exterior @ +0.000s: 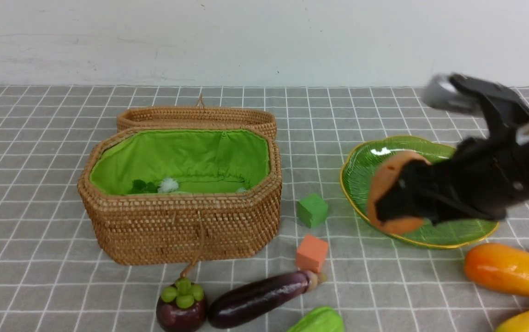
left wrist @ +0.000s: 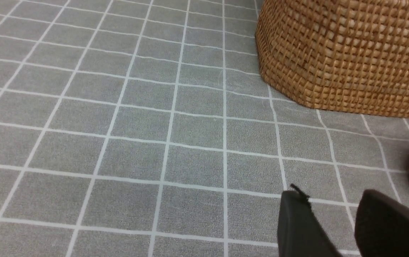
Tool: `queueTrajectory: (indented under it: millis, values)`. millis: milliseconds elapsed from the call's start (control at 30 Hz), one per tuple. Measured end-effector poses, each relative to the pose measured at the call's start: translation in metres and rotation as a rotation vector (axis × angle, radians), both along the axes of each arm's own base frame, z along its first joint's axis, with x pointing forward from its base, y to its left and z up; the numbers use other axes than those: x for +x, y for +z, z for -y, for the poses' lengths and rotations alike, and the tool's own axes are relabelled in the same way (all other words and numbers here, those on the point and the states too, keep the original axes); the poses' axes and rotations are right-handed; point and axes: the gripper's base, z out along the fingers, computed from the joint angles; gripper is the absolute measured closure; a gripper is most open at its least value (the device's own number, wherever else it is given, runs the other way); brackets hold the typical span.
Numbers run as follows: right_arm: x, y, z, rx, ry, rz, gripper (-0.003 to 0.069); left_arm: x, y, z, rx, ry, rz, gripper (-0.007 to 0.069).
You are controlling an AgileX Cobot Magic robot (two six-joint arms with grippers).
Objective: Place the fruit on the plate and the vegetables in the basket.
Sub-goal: Use the right arm to grab a potato and put it into the left basket
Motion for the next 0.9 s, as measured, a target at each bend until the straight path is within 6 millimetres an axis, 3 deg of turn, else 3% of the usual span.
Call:
queueTrajectory:
  millis: [100,200,233,267,400,500,667,833,900]
  values:
    - [0.011,0.004,-0.019,-0.002,0.049,0.015,0.0057,0.0,0.0,0.0,0.0,0.0,0.0,0.0386]
    - [0.028,0.013,-0.056,-0.007,0.155,0.057,0.0057,0.0,0.0,0.0,0.0,0.0,0.0,0.0386]
    - [0.028,0.016,-0.056,-0.004,0.157,0.065,0.0057,0.0,0.0,0.0,0.0,0.0,0.0,0.0386]
    - [0.035,0.02,-0.073,-0.005,0.208,0.085,0.0057,0.0,0.0,0.0,0.0,0.0,0.0,0.0386]
    - [0.053,0.03,-0.112,0.001,0.306,0.15,0.0057,0.0,0.0,0.0,0.0,0.0,0.0,0.0386]
    - [0.068,0.031,-0.132,0.018,0.326,0.199,0.0057,0.0,0.0,0.0,0.0,0.0,0.0,0.0386]
    - [0.095,0.014,-0.162,0.032,0.332,0.289,0.0057,0.0,0.0,0.0,0.0,0.0,0.0,0.0386]
    - [0.112,-0.024,-0.174,-0.011,0.323,0.273,0.0057,0.0,0.0,0.0,0.0,0.0,0.0,0.0386]
    - [0.115,-0.029,-0.174,-0.017,0.314,0.265,0.0057,0.0,0.0,0.0,0.0,0.0,0.0,0.0386]
